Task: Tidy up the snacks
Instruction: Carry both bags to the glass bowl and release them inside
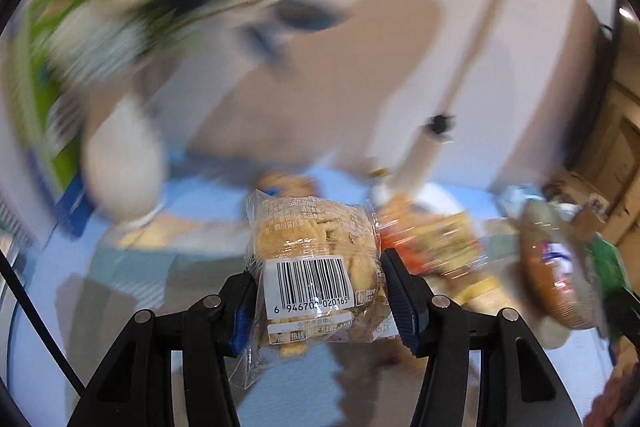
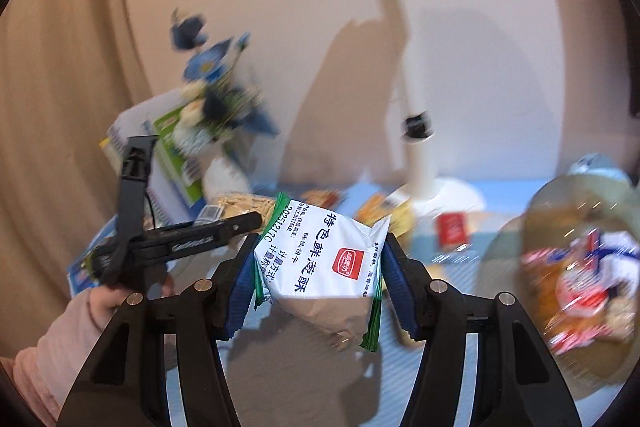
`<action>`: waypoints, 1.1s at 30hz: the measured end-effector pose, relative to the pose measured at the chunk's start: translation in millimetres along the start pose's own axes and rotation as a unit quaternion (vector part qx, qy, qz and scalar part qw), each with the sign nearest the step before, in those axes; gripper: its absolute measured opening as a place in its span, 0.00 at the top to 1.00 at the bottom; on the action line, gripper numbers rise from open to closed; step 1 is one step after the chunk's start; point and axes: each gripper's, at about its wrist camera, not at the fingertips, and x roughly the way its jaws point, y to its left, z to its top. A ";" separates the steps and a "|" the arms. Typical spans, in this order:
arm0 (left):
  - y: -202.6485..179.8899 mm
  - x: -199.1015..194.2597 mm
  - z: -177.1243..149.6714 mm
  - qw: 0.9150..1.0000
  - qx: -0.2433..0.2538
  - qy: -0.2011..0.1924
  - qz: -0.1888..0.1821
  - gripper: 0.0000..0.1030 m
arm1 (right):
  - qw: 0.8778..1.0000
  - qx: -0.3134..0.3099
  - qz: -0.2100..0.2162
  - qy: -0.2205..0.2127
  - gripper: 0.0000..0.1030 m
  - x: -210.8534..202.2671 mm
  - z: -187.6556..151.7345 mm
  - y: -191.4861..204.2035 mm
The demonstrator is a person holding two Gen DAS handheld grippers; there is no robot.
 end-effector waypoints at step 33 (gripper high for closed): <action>-261.6 120.5 16.9 0.975 0.192 0.088 -0.070 0.09 | 0.963 0.190 -0.184 0.046 0.05 -20.1 29.2 -248.1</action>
